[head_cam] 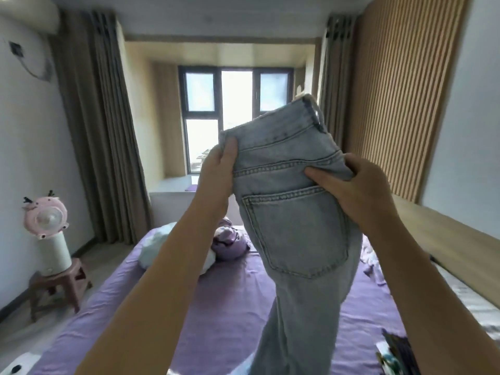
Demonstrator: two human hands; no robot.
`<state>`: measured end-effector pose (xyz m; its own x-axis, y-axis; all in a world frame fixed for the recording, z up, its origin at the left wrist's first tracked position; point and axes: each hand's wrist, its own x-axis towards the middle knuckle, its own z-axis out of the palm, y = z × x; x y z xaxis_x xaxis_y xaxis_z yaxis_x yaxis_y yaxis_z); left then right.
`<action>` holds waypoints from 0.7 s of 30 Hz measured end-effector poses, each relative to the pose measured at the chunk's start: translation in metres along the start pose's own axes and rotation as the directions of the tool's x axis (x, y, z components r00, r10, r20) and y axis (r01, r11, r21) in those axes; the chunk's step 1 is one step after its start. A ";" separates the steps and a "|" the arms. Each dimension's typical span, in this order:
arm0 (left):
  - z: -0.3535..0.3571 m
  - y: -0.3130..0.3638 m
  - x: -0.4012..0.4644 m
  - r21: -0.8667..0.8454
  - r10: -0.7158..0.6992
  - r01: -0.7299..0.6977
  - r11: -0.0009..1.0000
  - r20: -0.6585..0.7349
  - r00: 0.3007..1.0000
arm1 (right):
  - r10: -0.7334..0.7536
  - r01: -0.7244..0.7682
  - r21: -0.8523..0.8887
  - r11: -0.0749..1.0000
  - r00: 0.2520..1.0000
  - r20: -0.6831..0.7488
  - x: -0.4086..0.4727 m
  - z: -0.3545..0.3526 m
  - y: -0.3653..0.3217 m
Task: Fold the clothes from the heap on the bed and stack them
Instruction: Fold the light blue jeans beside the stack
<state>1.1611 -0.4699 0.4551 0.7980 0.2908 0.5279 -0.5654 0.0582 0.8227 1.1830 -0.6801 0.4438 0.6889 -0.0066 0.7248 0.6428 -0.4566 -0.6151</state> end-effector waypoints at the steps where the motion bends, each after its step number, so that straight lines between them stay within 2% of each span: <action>1: 0.000 0.004 0.002 0.015 0.004 -0.004 1.000 -0.011 1.000 | -0.039 0.038 -0.037 0.999 0.999 -0.013 0.005 -0.006 -0.009; 4: -0.010 0.012 0.002 0.005 -0.007 0.007 1.000 -0.012 1.000 | -0.106 0.107 -0.046 0.993 0.994 0.022 0.008 -0.018 -0.023; 6: -0.020 0.005 -0.008 0.014 -0.042 0.042 0.999 0.000 0.999 | -0.067 0.068 0.002 0.998 0.991 0.113 -0.003 -0.014 -0.019; 8: -0.032 -0.011 -0.024 0.032 -0.137 0.138 0.990 -0.030 0.990 | -0.004 -0.006 0.046 0.999 0.978 0.207 -0.024 -0.003 -0.005; 11: -0.046 -0.036 -0.049 0.090 -0.343 0.351 0.932 -0.095 0.934 | 0.035 -0.066 0.102 0.993 0.959 0.282 -0.059 0.017 0.021; 12: -0.050 -0.043 -0.059 0.188 -0.323 0.346 0.919 -0.142 0.936 | 0.040 -0.077 0.110 0.991 0.953 0.301 -0.070 0.024 0.028; 13: -0.053 -0.050 -0.070 0.358 -0.207 0.276 0.892 -0.220 0.953 | 0.050 -0.089 0.104 0.991 0.943 0.328 -0.080 0.031 0.035; 14: -0.054 -0.052 -0.084 0.536 0.014 0.133 0.834 -0.261 0.965 | 0.064 -0.102 0.088 0.991 0.932 0.356 -0.089 0.038 0.040; 15: -0.049 -0.049 -0.098 0.651 0.265 -0.080 0.755 -0.192 0.945 | 0.075 -0.110 0.071 0.991 0.921 0.382 -0.099 0.045 0.044; 16: -0.041 -0.047 -0.111 0.676 0.421 -0.293 0.676 -0.028 0.907 | 0.081 -0.113 0.056 0.992 0.911 0.405 -0.107 0.053 0.047; 17: -0.030 -0.045 -0.119 0.657 0.461 -0.458 0.598 0.185 0.868 | 0.077 -0.106 0.044 0.993 0.902 0.426 -0.116 0.061 0.047; 18: -0.020 -0.048 -0.123 0.644 0.433 -0.579 0.501 0.393 0.811 | 0.072 -0.096 0.032 0.995 0.890 0.450 -0.123 0.067 0.047; 19: -0.010 -0.053 -0.127 0.663 0.365 -0.652 0.367 0.542 0.757 | 0.074 -0.096 0.020 0.995 0.873 0.481 -0.130 0.073 0.047; 20: -0.004 -0.058 -0.127 0.697 0.279 -0.680 0.227 0.622 0.731 | 0.078 -0.105 0.025 0.994 0.859 0.506 -0.138 0.076 0.045; 21: -0.001 -0.062 -0.126 0.741 0.184 -0.663 0.107 0.640 0.746 | 0.066 -0.111 0.057 0.992 0.854 0.516 -0.145 0.079 0.046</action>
<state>1.0953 -0.5094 0.3367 0.6243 -0.3837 0.6804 -0.4350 -0.8943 -0.1053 1.1391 -0.6300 0.2860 0.8036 0.4235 0.4182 0.5803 -0.4012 -0.7087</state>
